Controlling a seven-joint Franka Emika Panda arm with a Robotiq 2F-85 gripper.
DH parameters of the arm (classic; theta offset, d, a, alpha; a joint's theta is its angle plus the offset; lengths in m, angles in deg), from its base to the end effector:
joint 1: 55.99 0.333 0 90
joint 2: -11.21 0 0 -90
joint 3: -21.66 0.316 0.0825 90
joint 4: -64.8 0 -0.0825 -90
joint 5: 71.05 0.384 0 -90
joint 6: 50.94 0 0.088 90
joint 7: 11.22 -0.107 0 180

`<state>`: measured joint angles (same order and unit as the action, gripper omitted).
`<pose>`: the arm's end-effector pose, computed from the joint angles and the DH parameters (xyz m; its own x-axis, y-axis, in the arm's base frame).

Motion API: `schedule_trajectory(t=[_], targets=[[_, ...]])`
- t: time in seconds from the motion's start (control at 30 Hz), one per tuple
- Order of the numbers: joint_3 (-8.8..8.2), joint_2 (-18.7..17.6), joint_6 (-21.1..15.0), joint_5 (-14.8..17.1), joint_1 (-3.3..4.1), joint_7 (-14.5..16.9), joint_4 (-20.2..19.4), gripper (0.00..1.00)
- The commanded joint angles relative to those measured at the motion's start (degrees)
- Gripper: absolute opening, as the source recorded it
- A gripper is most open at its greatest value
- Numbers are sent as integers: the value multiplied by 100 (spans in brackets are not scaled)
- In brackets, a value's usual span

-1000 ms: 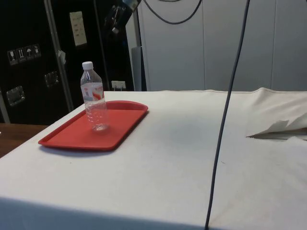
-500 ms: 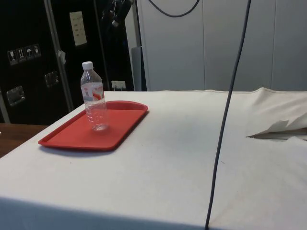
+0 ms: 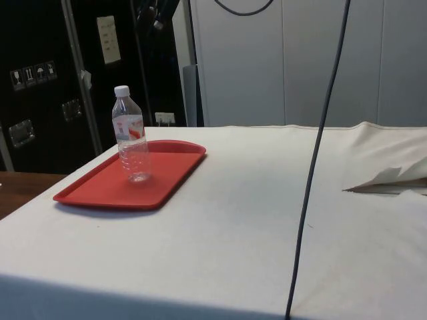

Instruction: Place the bottle upright on the tray.

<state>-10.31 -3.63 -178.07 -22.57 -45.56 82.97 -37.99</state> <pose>0.6173 -0.1896 0.4511 0.5144 0.6385 0.5725 0.7167 -0.6866 0.1218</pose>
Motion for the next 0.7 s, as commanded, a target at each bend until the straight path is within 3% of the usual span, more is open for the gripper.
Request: schedule_trajectory(t=[0.0, 0.17, 0.2, 0.23, 0.37, 0.43, 0.47, 0.5, 0.67], targets=[[-23, 11, -29, -149, 52, -86, -6, 100], [-11, 17, -57, -390, 115, -149, 0, 100], [11, 6, 0, -252, 63, -69, 17, 100], [-11, 17, -57, -441, 120, -166, 6, 100], [6, 17, -74, -647, 160, -218, 17, 100], [23, 17, -80, -733, 166, -246, 23, 100], [52, 6, -6, -602, 115, -166, 40, 100], [40, 17, -80, -808, 172, -269, 29, 100], [69, 11, -92, -1014, 195, -332, 40, 100]])
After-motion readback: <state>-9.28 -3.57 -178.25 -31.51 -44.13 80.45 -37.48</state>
